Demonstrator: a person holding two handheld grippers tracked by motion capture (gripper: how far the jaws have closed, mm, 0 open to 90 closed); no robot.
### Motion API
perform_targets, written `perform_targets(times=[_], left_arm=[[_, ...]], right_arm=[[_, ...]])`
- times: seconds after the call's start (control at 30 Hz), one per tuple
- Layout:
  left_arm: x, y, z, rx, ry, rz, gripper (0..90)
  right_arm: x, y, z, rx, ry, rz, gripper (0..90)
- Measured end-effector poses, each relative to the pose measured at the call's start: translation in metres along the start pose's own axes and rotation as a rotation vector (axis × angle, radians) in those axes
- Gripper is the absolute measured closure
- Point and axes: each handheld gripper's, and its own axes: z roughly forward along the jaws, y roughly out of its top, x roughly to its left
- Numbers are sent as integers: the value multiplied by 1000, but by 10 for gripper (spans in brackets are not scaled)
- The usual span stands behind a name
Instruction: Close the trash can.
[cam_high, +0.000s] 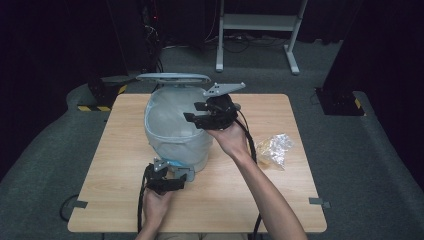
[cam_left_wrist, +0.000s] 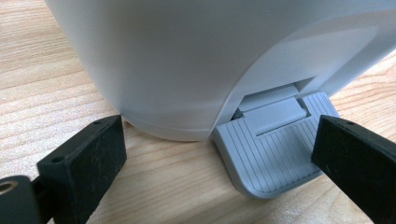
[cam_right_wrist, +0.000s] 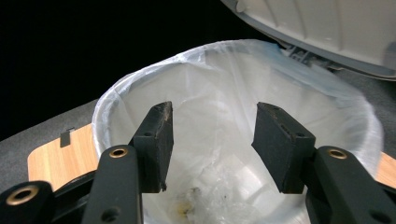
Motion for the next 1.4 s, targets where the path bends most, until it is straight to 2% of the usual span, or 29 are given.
perform_targets(times=[0.1, 0.23, 0.37, 0.57, 0.7, 0.77, 0.97, 1.2, 1.27, 1.4], left_arm=[[0, 0, 0, 0, -1, 0, 33], [0, 0, 0, 0, -2, -1, 33], [0, 0, 0, 0, -1, -3, 34], [0, 0, 0, 0, -2, -3, 33], [0, 0, 0, -2, 0, -2, 37], [0, 0, 0, -1, 0, -1, 37], [0, 0, -1, 3, -1, 4, 37], [0, 0, -1, 3, -1, 4, 37], [0, 0, -1, 3, -1, 4, 37], [0, 0, -1, 3, -1, 4, 37]], right_arm=[[-3, -3, -8, -21, -5, 16, 463], [-8, -8, -14, -40, 40, 39, 451], [-14, -11, -19, -55, 39, 57, 446], [-12, -17, -29, -69, 12, 54, 444], [-10, -23, -40, -59, -18, 31, 462], [-10, -27, -47, -54, -37, 29, 463], [-15, -44, -69, -84, -70, 47, 461], [-19, -63, -80, -79, -126, 38, 456], [-21, -71, -81, -75, -132, 42, 452], [-28, -89, -85, -82, -133, 85, 446]])
